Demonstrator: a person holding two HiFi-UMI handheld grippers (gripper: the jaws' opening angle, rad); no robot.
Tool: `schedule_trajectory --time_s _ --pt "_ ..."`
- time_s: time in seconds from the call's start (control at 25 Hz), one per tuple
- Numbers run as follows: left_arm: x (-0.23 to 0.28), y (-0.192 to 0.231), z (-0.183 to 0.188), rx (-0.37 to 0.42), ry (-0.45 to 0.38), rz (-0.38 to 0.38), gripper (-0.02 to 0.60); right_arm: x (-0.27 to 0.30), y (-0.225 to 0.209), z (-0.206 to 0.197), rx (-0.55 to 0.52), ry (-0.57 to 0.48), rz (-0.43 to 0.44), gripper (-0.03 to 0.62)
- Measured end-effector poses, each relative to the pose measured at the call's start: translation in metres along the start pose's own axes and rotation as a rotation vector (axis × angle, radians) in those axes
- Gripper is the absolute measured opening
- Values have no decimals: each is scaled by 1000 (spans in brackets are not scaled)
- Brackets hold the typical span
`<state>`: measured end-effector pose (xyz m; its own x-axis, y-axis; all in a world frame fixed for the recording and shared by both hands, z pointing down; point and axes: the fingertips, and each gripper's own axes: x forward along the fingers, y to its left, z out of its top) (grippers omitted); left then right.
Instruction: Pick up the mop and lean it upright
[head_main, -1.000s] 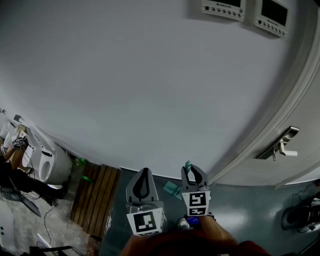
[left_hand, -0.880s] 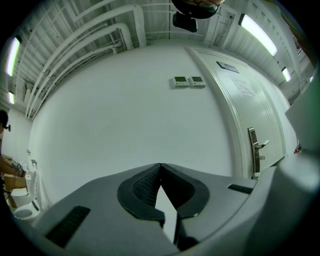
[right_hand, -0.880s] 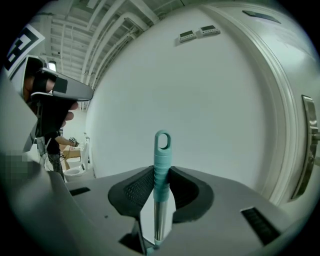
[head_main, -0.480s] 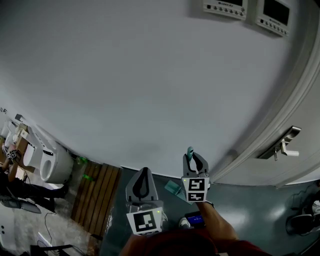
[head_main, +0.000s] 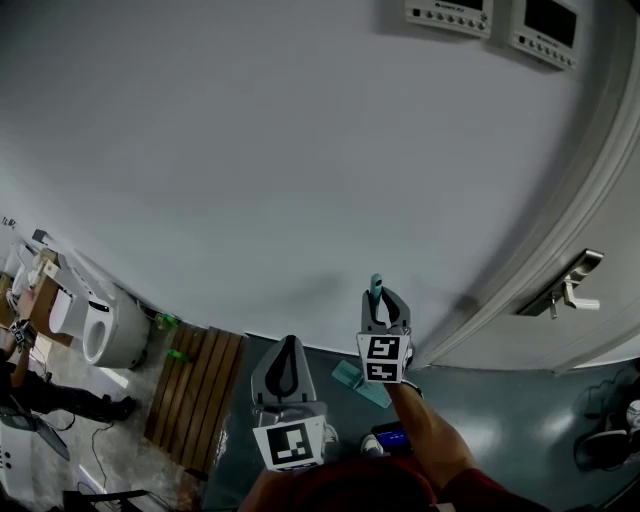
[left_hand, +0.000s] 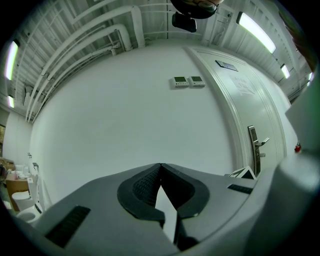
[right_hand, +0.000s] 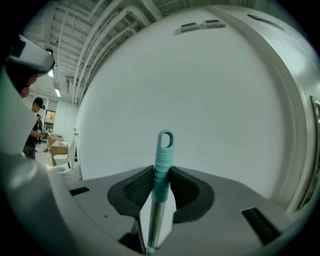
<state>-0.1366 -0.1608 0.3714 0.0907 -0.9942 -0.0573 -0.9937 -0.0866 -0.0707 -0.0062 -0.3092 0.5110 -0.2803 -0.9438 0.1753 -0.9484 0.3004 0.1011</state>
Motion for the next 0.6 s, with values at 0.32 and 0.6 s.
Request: schedule_trajectory --time_s 0.32,0.6 --pt "-4 0 2 5 -3 1 14 20 -12 -2 -19 12 -55 115" --pt "-7 3 2 7 -4 7 14 30 -21 -2 -13 22 -82 115"
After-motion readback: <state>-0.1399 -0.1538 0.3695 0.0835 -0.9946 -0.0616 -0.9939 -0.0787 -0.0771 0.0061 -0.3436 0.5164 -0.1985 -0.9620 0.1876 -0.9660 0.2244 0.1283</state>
